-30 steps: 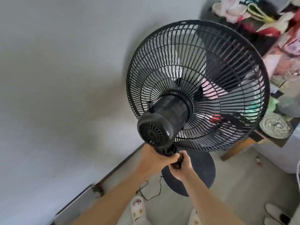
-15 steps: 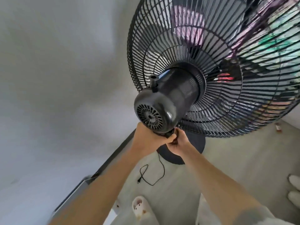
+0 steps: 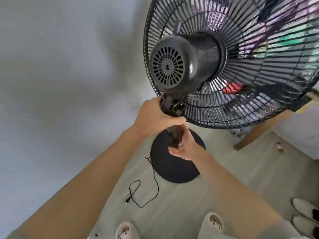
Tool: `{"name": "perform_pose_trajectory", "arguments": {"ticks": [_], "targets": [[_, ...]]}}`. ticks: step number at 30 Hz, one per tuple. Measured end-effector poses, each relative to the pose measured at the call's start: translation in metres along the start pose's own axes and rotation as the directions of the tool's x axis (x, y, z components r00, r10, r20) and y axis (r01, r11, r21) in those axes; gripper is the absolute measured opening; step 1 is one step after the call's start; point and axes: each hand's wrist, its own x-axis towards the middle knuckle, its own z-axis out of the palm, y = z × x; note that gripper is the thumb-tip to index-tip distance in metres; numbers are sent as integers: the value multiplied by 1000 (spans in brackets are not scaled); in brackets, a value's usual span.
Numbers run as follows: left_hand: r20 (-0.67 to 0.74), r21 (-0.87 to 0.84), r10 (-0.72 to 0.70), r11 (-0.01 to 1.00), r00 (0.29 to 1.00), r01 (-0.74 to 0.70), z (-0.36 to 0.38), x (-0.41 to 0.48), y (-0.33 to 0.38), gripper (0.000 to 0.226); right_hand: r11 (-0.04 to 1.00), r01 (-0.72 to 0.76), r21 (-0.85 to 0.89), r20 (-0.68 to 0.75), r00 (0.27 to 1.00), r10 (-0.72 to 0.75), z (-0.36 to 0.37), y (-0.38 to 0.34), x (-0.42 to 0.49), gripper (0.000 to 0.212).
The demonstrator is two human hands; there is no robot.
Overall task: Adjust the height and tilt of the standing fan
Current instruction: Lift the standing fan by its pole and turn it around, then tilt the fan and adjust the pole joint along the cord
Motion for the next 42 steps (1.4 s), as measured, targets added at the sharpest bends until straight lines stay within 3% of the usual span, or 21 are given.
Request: {"name": "perform_pose_trajectory", "arguments": {"ticks": [4,7,10,13,16,21,25,28,31,33,37,42], "targets": [[-52,-16,39,999,998,-40,15,11,-4,39,940,280,-197,-148,939,-310,-2,-6,23,51],[-113,-102,83,990,990,-94,32,15,-11,36,919,388,-76,-98,914,-394,-9,2,39,42],[-182,-166,172,965,968,-203,60,21,-28,39,837,499,-223,-194,819,-540,-23,12,71,31],[-260,-246,240,920,935,-304,75,16,-32,41,801,578,-155,-166,784,-598,-31,14,76,22],[-390,-346,245,854,887,-388,97,18,-47,45,814,575,85,-20,817,-576,-31,14,84,40],[-487,-449,157,799,859,-401,126,25,-80,58,732,680,26,82,729,-680,-25,21,97,49],[-403,-469,127,822,906,-323,133,29,-103,66,669,739,77,147,655,-741,-27,27,108,52],[-353,-410,146,864,924,-292,139,29,-114,61,601,790,-125,148,613,-776,-38,39,105,57],[-328,-297,92,935,940,-195,156,19,-120,60,597,673,-437,158,711,-686,-60,58,111,31],[-313,-269,52,953,948,-141,165,11,-118,56,557,660,-503,224,723,-654,-76,69,113,26],[-274,-233,-1,970,962,-65,160,0,-106,54,411,642,-647,329,722,-609,-97,80,97,61],[-298,-201,-15,979,954,-47,161,-21,-112,43,383,675,-631,396,704,-589,-108,87,82,67]]}}
